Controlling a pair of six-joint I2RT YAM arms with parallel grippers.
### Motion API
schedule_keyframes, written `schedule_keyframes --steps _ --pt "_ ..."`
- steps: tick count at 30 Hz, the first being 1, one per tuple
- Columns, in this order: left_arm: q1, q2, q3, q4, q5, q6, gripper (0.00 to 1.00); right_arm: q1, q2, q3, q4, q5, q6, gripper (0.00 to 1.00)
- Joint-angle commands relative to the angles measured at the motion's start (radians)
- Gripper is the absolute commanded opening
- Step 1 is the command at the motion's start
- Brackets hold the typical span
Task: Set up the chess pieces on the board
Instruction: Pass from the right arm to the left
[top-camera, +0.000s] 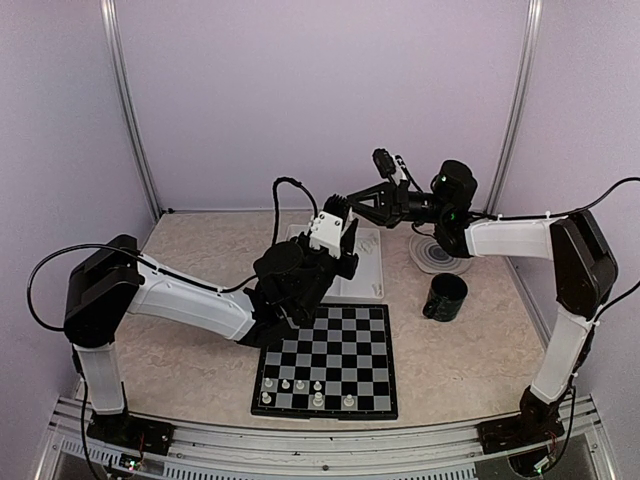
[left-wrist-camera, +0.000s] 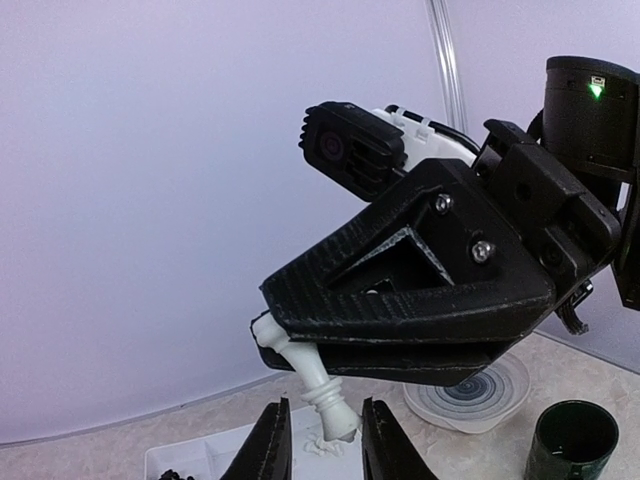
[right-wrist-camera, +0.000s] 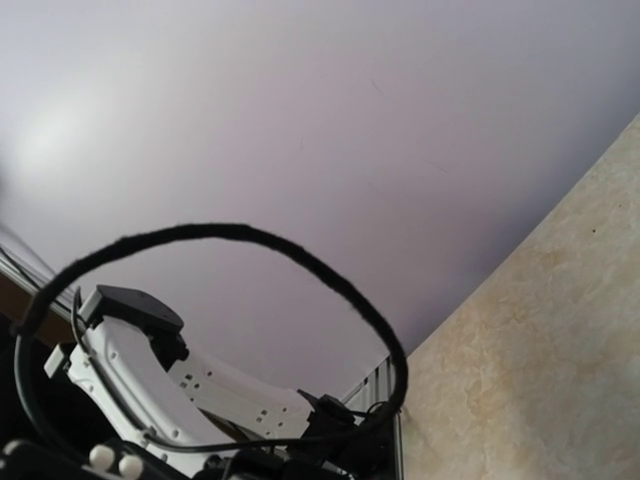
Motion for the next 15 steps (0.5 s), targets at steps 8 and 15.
schedule_keyframes --steps 8,15 --pt "0.005 0.012 0.045 0.005 0.001 -0.025 0.16 0.013 0.005 -0.023 0.032 0.013 0.000 0.00" --pt "0.009 -0.074 0.007 -0.182 0.017 -0.070 0.08 -0.023 -0.012 0.004 -0.005 -0.066 -0.094 0.54"
